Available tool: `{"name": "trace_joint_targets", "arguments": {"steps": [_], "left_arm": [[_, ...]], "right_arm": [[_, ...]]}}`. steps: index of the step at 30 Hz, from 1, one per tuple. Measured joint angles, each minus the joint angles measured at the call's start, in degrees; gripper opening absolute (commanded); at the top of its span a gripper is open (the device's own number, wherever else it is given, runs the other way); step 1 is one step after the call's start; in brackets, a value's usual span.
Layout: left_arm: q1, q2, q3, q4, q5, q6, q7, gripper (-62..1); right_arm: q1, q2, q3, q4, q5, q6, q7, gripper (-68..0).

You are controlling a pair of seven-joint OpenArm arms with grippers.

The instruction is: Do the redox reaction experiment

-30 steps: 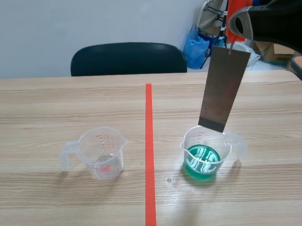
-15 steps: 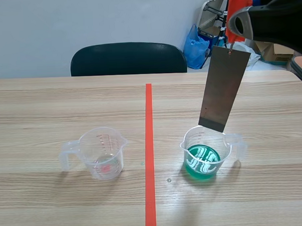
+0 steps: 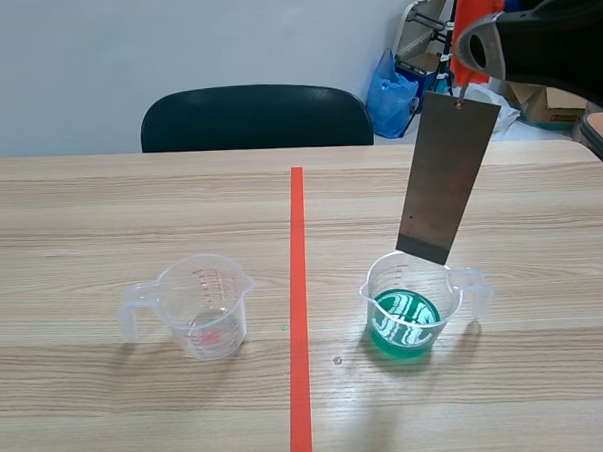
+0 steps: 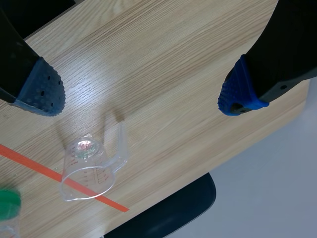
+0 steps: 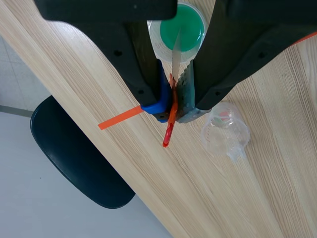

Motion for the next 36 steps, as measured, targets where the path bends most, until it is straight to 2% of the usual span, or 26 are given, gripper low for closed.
{"name": "trace_joint_targets", "arguments": {"steps": [8,11,14,16,18,24,30,36], "left_arm": [[0.0,-0.3,0.0,0.0,0.0,-0.2,0.2,1.4],[0.0,-2.1,0.0,0.0,-0.5,-3.5,1.6,1.4],[-0.6,-4.7,0.0,0.0,-3.1,-6.4,3.0,1.4],[-2.5,-6.7,0.7,0.0,-3.7,-7.1,3.7,1.4],[-5.3,-8.9,2.2,0.0,-5.0,-9.9,5.2,1.4],[-18.8,-14.2,10.3,-0.5,-9.7,-16.4,12.8,1.4],[-34.3,-16.3,21.1,-3.7,-14.1,-22.9,17.7,1.4],[-51.5,-15.6,35.6,-8.5,-14.3,-26.1,23.9,1.4]], "right_arm": [[0.0,0.0,0.0,0.0,0.0,0.0,0.0,-66.9],[0.0,0.0,0.0,0.0,0.0,0.0,0.0,-66.9],[0.0,0.0,0.0,0.0,0.0,0.0,0.0,-66.9],[0.0,0.0,0.0,0.0,0.0,0.0,0.0,-66.9],[0.0,0.0,0.0,0.0,0.0,0.0,0.0,-66.9],[0.0,0.0,0.0,0.0,0.0,0.0,0.0,-66.9],[0.0,0.0,0.0,0.0,0.0,0.0,0.0,-66.9],[0.0,0.0,0.0,0.0,0.0,0.0,0.0,-66.9]]}}
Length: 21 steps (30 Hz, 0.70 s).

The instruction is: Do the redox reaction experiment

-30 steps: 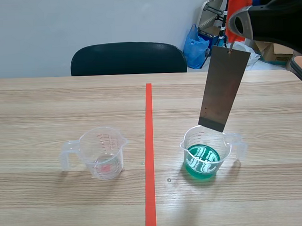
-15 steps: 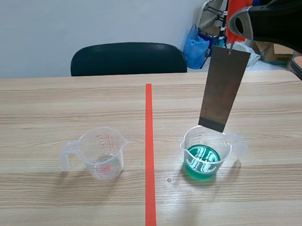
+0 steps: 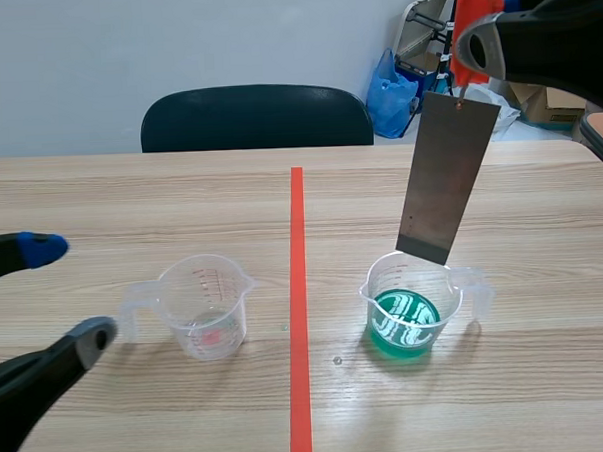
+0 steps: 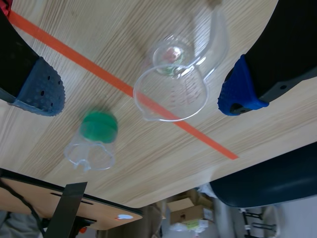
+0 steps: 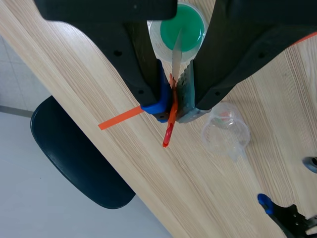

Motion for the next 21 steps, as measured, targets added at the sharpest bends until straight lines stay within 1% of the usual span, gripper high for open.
{"name": "trace_joint_targets", "arguments": {"steps": [2,4,5,7,8,9,11,13,15,19,21], "left_arm": [[-6.1,1.3,5.0,-2.5,-2.6,-0.5,2.4,1.4],[-11.8,3.3,9.2,-5.2,-4.4,-1.4,5.1,1.4],[-14.4,4.4,11.1,-6.5,-4.6,-1.5,6.2,0.3],[-19.1,7.0,14.3,-8.9,-4.6,-3.0,9.2,-18.4],[-21.0,8.2,15.7,-9.9,-4.5,-3.6,10.4,-25.9],[-22.6,9.5,17.0,-11.0,-4.5,-4.4,11.1,-30.4],[-25.2,12.0,19.0,-12.5,-4.6,-5.0,12.3,-35.1],[-27.1,14.4,20.1,-13.6,-4.5,-5.1,14.6,-41.2],[-28.7,16.7,20.7,-14.8,-4.5,-5.1,15.5,-46.3],[-31.7,21.4,21.6,-16.8,-4.6,-5.1,19.2,-53.0],[-33.2,23.9,22.0,-18.0,-4.8,-5.1,21.1,-54.9]], "right_arm": [[0.0,0.0,0.0,0.0,0.0,0.0,0.0,-66.9],[0.0,0.0,0.0,0.0,0.0,0.0,0.0,-66.9],[0.0,0.0,0.0,0.0,0.0,0.0,0.0,-66.9],[0.0,0.0,0.0,0.0,0.0,0.0,0.0,-66.9],[0.0,0.0,0.0,0.0,0.0,0.0,0.0,-66.9],[0.0,0.0,0.0,0.0,0.0,0.0,0.0,-66.9],[0.0,0.0,0.0,0.0,0.0,0.0,0.0,-66.9],[0.0,0.0,0.0,0.0,0.0,0.0,0.0,-66.9],[0.0,0.0,0.0,0.0,0.0,0.0,0.0,-66.9],[0.0,0.0,0.0,0.0,0.0,0.0,0.0,-66.9],[0.0,0.0,0.0,0.0,0.0,0.0,0.0,-66.9]]}}
